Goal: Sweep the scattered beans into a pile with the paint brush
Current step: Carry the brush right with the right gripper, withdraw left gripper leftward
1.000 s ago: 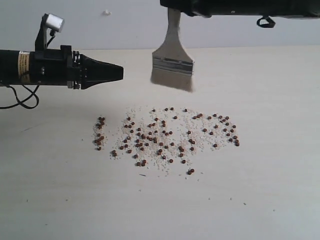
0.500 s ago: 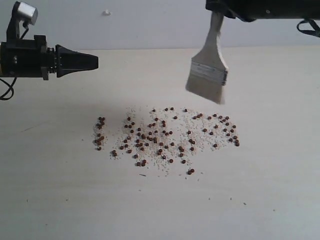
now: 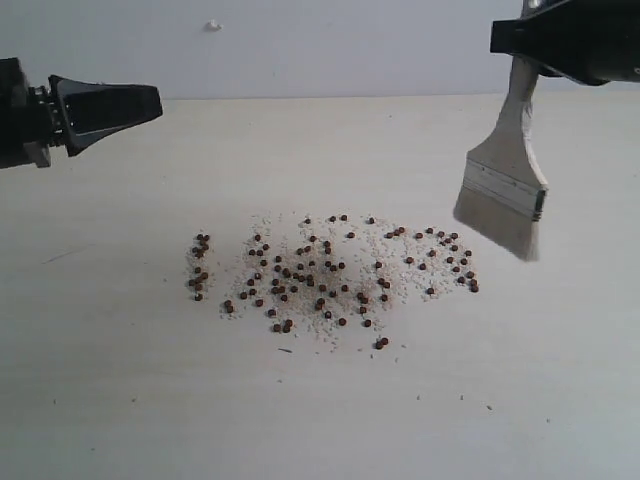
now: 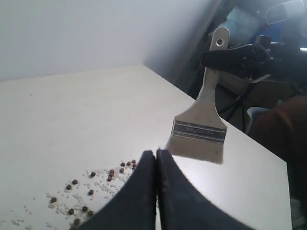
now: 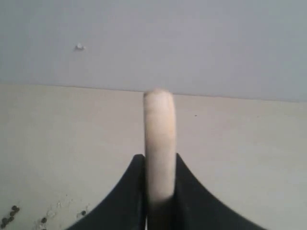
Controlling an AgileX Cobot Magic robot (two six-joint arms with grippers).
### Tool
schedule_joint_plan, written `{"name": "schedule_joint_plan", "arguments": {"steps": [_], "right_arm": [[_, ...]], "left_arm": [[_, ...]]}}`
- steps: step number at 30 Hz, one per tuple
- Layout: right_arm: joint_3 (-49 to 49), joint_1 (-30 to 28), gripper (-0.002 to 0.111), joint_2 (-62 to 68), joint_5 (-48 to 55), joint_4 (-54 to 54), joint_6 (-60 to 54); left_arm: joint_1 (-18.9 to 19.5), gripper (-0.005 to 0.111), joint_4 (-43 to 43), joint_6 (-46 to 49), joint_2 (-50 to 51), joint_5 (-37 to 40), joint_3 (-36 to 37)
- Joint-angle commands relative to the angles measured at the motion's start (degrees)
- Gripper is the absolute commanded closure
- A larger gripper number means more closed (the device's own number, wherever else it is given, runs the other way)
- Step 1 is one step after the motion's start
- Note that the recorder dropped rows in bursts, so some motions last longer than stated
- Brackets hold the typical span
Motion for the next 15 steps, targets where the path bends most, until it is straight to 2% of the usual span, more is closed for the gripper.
{"name": "schedule_joint_plan", "arguments": {"steps": [1, 8, 15], "right_arm": [[5.44, -0.2, 0.108, -6.02, -4.32, 0.35, -2.64], [12.77, -0.2, 0.108, -17.1, -4.67, 0.35, -3.06], [18.86, -0.2, 0.108, -29.23, -13.11, 0.35, -1.5]], "left_arm": [[0.17, 0.107, -2.89, 2.11, -6.04, -0.57, 7.16], [0.21, 0.107, -7.85, 8.56, -17.49, -0.57, 18.54], [0.3, 0.107, -14.46, 14.33, -28.18, -0.57, 28.17]]}}
